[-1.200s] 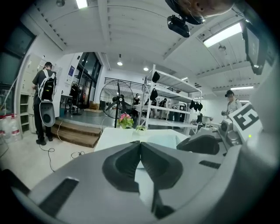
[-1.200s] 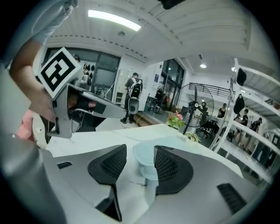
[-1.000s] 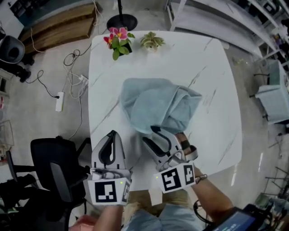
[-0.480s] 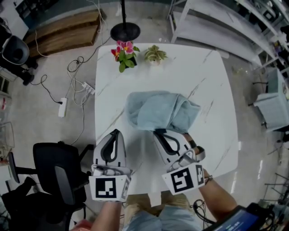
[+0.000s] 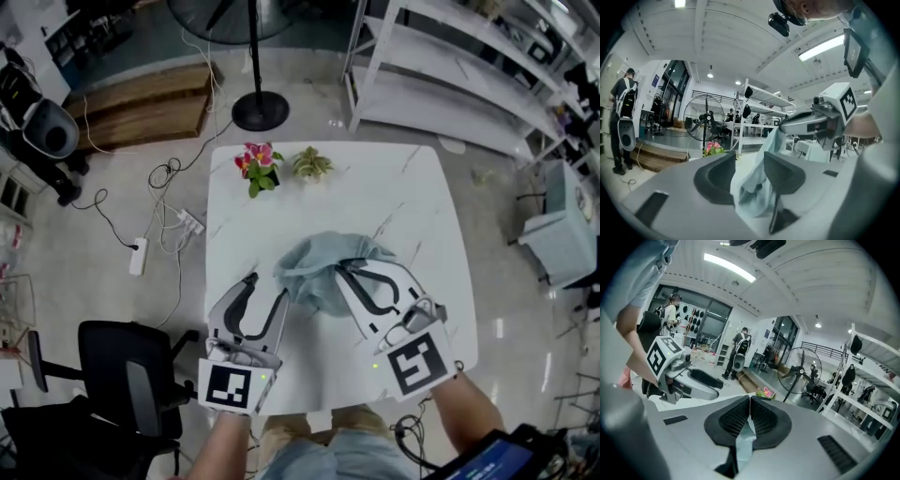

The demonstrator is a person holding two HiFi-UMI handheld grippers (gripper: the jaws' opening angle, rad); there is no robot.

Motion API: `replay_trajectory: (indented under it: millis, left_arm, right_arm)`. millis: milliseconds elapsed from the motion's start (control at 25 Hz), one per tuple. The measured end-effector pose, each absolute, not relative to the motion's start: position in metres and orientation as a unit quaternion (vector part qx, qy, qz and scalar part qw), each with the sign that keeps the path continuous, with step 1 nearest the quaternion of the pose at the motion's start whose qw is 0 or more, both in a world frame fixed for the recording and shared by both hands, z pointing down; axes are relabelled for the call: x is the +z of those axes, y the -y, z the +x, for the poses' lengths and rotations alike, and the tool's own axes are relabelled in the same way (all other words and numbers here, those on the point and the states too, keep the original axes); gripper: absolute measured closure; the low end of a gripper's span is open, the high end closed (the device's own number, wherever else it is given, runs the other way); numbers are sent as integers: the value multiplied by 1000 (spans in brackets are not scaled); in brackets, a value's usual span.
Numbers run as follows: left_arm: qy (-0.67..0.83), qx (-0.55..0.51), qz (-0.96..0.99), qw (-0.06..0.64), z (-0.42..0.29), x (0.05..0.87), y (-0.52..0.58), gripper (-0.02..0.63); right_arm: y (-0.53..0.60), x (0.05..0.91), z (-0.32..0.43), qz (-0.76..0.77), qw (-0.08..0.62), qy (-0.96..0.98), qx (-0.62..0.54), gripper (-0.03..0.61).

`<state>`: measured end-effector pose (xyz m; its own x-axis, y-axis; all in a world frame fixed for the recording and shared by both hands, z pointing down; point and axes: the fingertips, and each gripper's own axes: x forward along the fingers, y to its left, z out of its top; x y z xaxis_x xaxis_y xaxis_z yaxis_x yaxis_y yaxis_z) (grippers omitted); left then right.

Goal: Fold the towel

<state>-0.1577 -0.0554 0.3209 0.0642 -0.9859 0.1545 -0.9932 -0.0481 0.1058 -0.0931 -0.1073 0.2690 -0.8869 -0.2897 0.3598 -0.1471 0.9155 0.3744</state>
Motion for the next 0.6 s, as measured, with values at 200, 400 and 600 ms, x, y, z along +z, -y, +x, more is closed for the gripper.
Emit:
replay_trajectory:
  millis: [200, 400, 600]
  left_arm:
    - [657, 55, 747, 82, -141, 320, 70, 368]
    - [637, 92, 762, 72, -134, 329, 86, 336]
    - [619, 120, 773, 71, -130, 344, 102, 334]
  right_arm:
    - [108, 229, -86, 110, 194, 958, -180, 554]
    - [105, 203, -78, 107, 177, 963, -171, 554]
    - [102, 187, -65, 113, 163, 967, -160, 554]
